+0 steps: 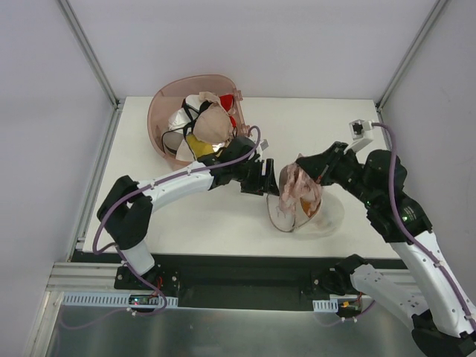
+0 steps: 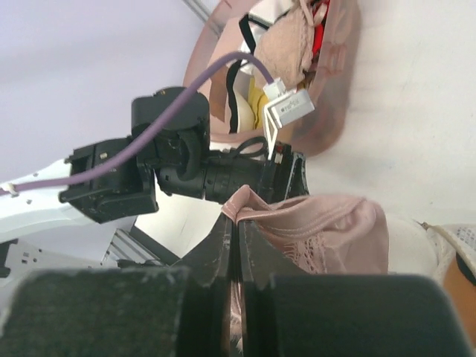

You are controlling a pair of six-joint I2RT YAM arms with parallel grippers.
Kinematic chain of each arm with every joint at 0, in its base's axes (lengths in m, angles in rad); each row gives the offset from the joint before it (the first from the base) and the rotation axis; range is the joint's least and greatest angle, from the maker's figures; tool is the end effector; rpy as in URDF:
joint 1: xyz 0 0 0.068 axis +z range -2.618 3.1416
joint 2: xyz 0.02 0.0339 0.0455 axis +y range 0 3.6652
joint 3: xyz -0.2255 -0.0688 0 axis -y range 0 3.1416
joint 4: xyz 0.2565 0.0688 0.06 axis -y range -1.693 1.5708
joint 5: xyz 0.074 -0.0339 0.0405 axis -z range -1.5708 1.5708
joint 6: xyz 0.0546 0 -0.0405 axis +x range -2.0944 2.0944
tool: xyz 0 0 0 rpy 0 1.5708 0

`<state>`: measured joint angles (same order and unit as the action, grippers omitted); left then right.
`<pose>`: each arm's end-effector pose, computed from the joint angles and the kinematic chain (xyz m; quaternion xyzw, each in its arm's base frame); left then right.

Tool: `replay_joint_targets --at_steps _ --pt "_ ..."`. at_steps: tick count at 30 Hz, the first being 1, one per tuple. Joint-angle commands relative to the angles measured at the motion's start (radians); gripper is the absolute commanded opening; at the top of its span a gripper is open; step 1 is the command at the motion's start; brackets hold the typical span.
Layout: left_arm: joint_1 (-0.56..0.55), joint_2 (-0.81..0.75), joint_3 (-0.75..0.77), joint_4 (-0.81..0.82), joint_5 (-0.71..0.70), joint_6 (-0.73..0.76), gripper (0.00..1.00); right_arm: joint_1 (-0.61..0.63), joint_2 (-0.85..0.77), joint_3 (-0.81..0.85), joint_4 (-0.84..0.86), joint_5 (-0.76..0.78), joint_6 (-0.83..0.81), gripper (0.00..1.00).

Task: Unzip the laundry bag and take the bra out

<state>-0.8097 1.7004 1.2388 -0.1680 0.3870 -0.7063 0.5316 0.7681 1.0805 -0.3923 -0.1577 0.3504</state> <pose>0.2652 -0.3083 0.2032 0.1323 0.8690 -0.4304 0.2053 0.1775 0.1143 0.3959 -0.1195 0.7247 0.3410 0.5868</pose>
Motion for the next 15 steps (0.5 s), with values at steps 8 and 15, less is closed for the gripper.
replay_joint_targets --at_steps 8,15 --pt "0.070 -0.240 0.062 -0.048 -0.028 0.145 0.90 -0.036 0.000 0.197 -0.031 0.089 -0.071 0.01" --pt "0.179 -0.370 0.054 -0.105 -0.033 0.212 0.89 -0.045 0.010 0.193 -0.046 0.096 -0.070 0.01"
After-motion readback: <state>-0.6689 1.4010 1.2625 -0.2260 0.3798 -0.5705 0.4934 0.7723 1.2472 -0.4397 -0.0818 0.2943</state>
